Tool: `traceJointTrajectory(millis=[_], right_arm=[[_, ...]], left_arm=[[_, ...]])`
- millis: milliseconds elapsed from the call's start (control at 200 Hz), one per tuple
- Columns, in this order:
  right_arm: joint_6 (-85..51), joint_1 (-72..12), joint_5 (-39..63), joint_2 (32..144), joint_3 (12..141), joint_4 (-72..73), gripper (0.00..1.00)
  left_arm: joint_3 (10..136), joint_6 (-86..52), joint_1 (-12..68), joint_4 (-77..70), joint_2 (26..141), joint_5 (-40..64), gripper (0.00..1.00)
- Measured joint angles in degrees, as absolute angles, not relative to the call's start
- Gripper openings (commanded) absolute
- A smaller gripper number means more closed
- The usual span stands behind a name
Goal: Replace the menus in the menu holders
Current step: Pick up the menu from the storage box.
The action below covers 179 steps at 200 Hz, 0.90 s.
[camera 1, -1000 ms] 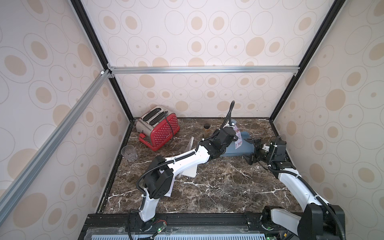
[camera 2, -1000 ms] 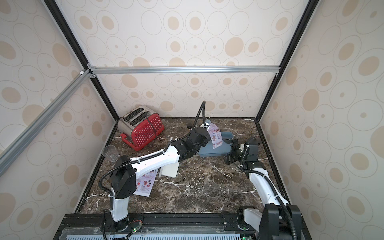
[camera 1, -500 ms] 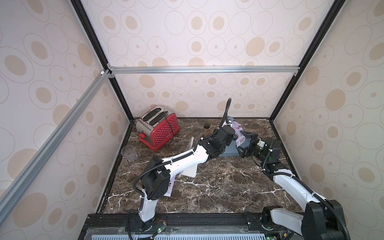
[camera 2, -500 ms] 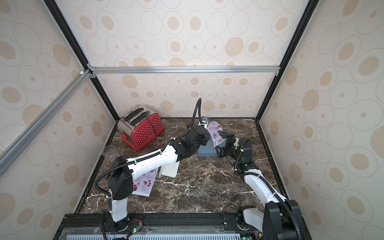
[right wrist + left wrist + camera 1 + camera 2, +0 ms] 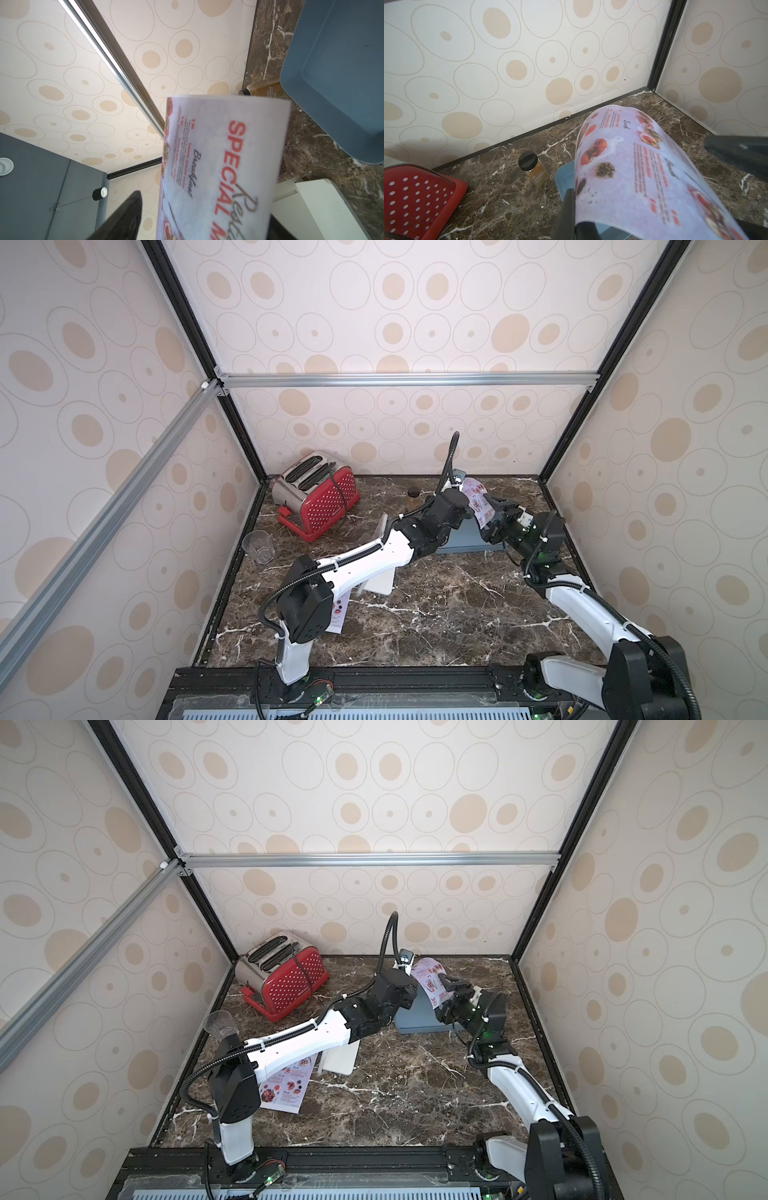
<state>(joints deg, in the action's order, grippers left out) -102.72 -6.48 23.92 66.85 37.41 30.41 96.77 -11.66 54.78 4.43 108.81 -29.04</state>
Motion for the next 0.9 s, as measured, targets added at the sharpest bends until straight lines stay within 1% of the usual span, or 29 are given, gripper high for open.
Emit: traceJointTrajectory(millis=[80, 125, 170, 215, 406, 491, 571, 601, 651, 671, 706, 726, 756, 806, 846, 896], right_arm=[[-102.54, -6.48, 23.70, 66.04, 37.52, 30.28, 0.68], [-102.56, -6.48, 23.64, 65.65, 37.85, 29.93, 0.63], [-102.48, -6.48, 23.53, 65.36, 38.24, 29.58, 0.57], [-101.97, -6.50, 23.51, 65.12, 38.68, 29.30, 0.48], [-101.25, -6.55, 23.75, 64.93, 40.71, 27.09, 0.26], [-101.03, -6.63, 23.79, 64.93, 41.17, 26.28, 0.13], [-100.77, -6.70, 23.97, 64.93, 41.76, 25.02, 0.04], [-100.57, -6.70, 24.05, 64.93, 42.04, 24.45, 0.01], [-99.74, -6.70, 24.29, 64.93, 42.74, 23.44, 0.00], [-99.46, -6.70, 24.38, 64.93, 43.07, 22.94, 0.00], [-98.87, -6.70, 24.51, 64.93, 43.79, 21.89, 0.00], [-98.37, -6.70, 24.67, 64.93, 44.31, 21.06, 0.00], [-97.41, -6.68, 24.97, 64.93, 45.15, 19.81, 0.00], [-95.66, -6.42, 25.67, 64.93, 47.05, 16.91, 0.00], [-92.55, -6.11, 26.44, 64.93, 49.34, 13.32, 0.00], [-87.31, -5.58, 27.20, 65.10, 53.84, 6.13, 0.00]], left_arm=[[96.77, -11.79, 54.78, 4.45, 108.81, -29.10, 0.00], [96.77, -11.79, 54.81, 4.43, 108.81, -29.17, 0.00], [96.77, -11.79, 54.81, 4.43, 108.81, -29.30, 0.00], [96.77, -11.79, 54.81, 4.43, 108.81, -29.41, 0.00], [96.71, -11.77, 54.81, 4.45, 108.62, -29.45, 0.00], [96.38, -11.68, 54.83, 4.40, 108.27, -29.47, 0.00], [95.64, -11.22, 54.83, 4.38, 107.66, -29.52, 0.00], [95.18, -11.00, 54.83, 4.36, 107.35, -29.54, 0.09], [94.41, -10.11, 54.83, 4.29, 106.89, -29.54, 0.35], [94.06, -10.15, 54.83, 4.21, 106.61, -29.50, 0.42], [93.41, -9.72, 54.83, 3.88, 106.28, -29.52, 0.53], [92.92, -9.50, 54.83, 3.75, 105.93, -29.47, 0.64], [92.12, -9.08, 54.83, 3.53, 105.36, -29.45, 0.77], [90.70, -8.45, 54.87, 3.31, 104.33, -29.26, 0.90], [89.21, -7.77, 54.87, 3.05, 103.07, -28.97, 0.98], [87.20, -6.90, 54.89, 2.81, 101.10, -28.34, 0.99]])
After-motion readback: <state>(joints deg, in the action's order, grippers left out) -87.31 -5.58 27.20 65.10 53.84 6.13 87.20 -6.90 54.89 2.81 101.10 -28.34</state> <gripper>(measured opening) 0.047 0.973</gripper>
